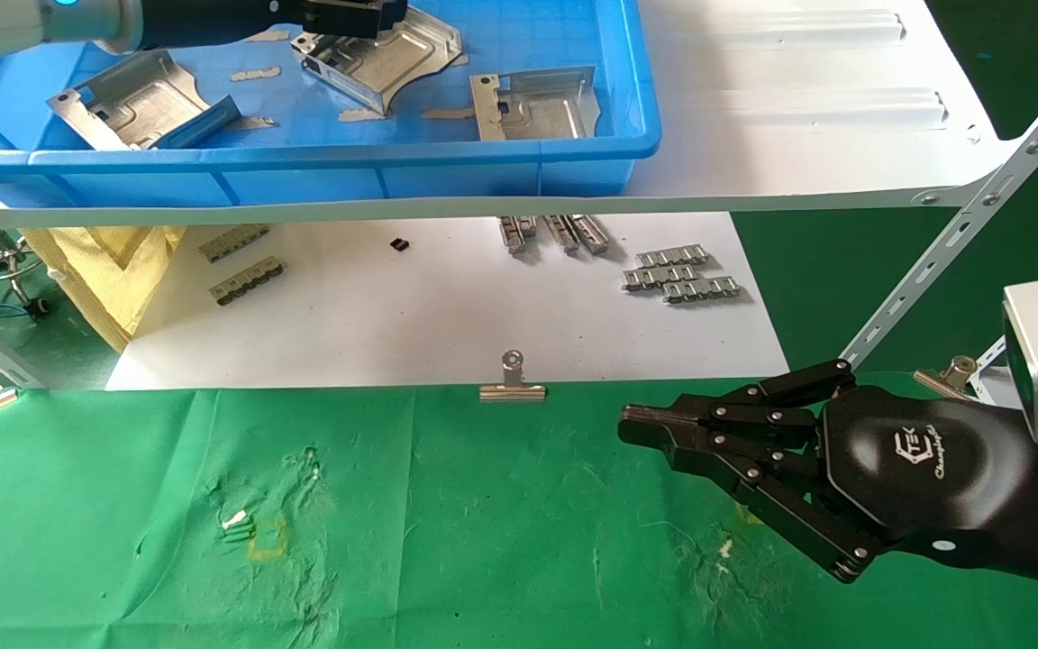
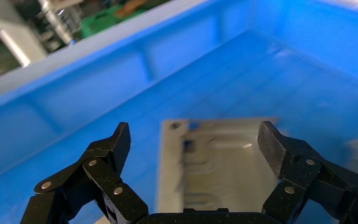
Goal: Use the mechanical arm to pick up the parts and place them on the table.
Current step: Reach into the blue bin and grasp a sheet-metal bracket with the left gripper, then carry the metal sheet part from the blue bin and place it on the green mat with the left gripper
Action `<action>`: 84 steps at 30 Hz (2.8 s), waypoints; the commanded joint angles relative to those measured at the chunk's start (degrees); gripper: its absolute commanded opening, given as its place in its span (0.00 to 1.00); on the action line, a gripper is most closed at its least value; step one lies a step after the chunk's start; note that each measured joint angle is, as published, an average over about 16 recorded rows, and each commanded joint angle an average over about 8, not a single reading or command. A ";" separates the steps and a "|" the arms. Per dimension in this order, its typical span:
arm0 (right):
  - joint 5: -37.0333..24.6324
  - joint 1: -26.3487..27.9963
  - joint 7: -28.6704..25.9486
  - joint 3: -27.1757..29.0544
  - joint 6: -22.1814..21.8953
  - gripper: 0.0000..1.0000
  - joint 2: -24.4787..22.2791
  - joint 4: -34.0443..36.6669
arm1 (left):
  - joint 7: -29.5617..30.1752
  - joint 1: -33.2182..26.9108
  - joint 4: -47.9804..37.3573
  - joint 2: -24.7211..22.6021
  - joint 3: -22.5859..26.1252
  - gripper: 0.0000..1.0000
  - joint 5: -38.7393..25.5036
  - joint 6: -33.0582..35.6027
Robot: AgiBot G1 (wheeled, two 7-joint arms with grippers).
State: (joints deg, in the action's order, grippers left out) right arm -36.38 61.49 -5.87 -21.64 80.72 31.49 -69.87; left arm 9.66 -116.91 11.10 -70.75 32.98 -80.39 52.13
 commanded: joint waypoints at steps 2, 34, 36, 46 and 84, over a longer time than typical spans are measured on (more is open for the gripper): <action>0.00 0.00 0.00 0.00 0.00 0.22 0.00 0.00 | 0.69 -2.08 -4.69 -2.24 1.42 0.14 -2.42 -3.32; 0.00 0.00 0.00 0.00 0.00 1.00 0.00 0.00 | -1.32 -4.23 -9.87 -2.48 2.39 0.00 -3.80 -1.85; 0.00 0.00 0.00 0.00 0.00 1.00 0.00 0.00 | -1.53 -4.24 -9.94 -2.56 2.32 0.00 -3.71 -2.36; 0.00 0.00 0.00 0.00 0.00 1.00 0.00 0.00 | -2.76 -5.05 -9.37 -1.28 1.04 0.00 -1.88 -1.01; 0.00 0.00 0.00 0.00 0.00 1.00 0.00 0.00 | -40.35 25.99 27.00 31.53 9.71 0.00 23.82 37.12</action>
State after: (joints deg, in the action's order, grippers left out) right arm -36.38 61.49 -5.87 -21.64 80.72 31.49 -69.87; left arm -29.17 -91.91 37.10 -39.99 41.94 -56.45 89.29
